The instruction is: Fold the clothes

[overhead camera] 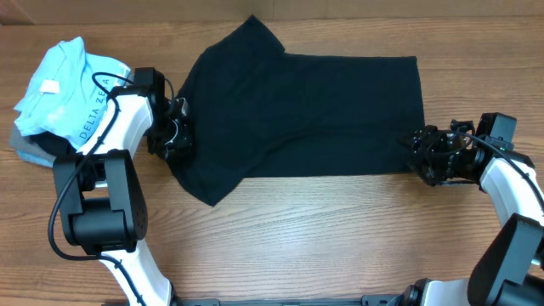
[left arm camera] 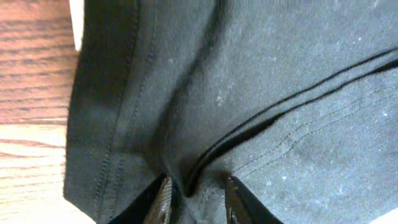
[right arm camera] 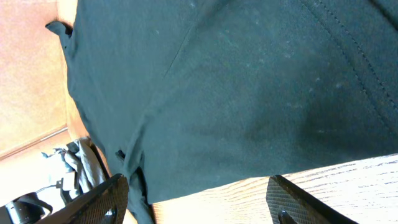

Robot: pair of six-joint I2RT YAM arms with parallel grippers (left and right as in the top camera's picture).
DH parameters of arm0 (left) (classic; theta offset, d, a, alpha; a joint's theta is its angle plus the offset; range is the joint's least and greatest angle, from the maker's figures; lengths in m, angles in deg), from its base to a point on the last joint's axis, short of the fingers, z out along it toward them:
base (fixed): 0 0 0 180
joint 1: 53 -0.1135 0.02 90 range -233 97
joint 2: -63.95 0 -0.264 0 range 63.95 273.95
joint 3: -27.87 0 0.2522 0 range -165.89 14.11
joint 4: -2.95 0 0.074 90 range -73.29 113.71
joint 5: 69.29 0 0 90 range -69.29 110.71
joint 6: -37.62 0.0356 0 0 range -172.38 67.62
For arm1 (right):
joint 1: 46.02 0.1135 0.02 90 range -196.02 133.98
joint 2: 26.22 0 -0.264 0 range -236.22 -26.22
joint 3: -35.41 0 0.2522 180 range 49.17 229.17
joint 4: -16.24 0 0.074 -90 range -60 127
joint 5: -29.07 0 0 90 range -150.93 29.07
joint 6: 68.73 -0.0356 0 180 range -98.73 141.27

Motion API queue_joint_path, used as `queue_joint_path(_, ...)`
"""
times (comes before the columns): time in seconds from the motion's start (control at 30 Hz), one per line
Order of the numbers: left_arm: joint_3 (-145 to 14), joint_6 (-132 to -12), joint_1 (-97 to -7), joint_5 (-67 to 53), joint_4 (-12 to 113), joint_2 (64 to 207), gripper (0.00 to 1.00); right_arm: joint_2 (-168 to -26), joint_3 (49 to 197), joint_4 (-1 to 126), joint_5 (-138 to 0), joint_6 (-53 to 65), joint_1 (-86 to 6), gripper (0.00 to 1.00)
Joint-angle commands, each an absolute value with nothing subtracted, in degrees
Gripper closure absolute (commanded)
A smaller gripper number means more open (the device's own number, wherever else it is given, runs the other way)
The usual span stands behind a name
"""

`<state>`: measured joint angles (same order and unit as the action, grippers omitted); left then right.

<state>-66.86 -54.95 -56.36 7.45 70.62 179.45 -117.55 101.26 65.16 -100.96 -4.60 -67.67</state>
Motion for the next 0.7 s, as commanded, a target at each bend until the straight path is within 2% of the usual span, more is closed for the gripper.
queue_joint_path(0.0,-67.1,-54.0,-56.0,7.7,69.9,178.0,0.67,-116.3,102.5,64.9,-100.8,-4.2,-67.4,0.25)
queue_joint_path(0.1,-67.1,-54.1,-56.0,7.1,69.8,178.0,0.75,-116.3,102.5,64.9,-100.6,-4.2,-67.4,0.25)
queue_joint_path(0.17,-67.1,-54.0,-56.0,7.6,70.3,178.0,0.76,-116.3,102.5,64.9,-100.4,-4.2,-67.4,0.25)
queue_joint_path(0.37,-69.3,-54.0,-56.1,7.8,71.5,178.0,0.72,-116.3,102.5,64.9,-100.4,-4.2,-67.4,0.25)
queue_joint_path(0.5,-69.5,-54.0,-56.1,7.8,71.2,178.0,0.77,-116.3,102.5,64.9,-100.4,-4.2,-67.4,0.25)
queue_joint_path(0.63,-69.6,-53.6,-56.1,7.8,71.3,178.0,0.76,-116.3,102.5,64.9,-99.9,-4.2,-67.4,0.25)
queue_joint_path(0.67,-69.6,-53.6,-56.1,7.8,71.4,178.0,0.79,-116.3,102.5,64.9,-99.9,-4.2,-67.4,0.25)
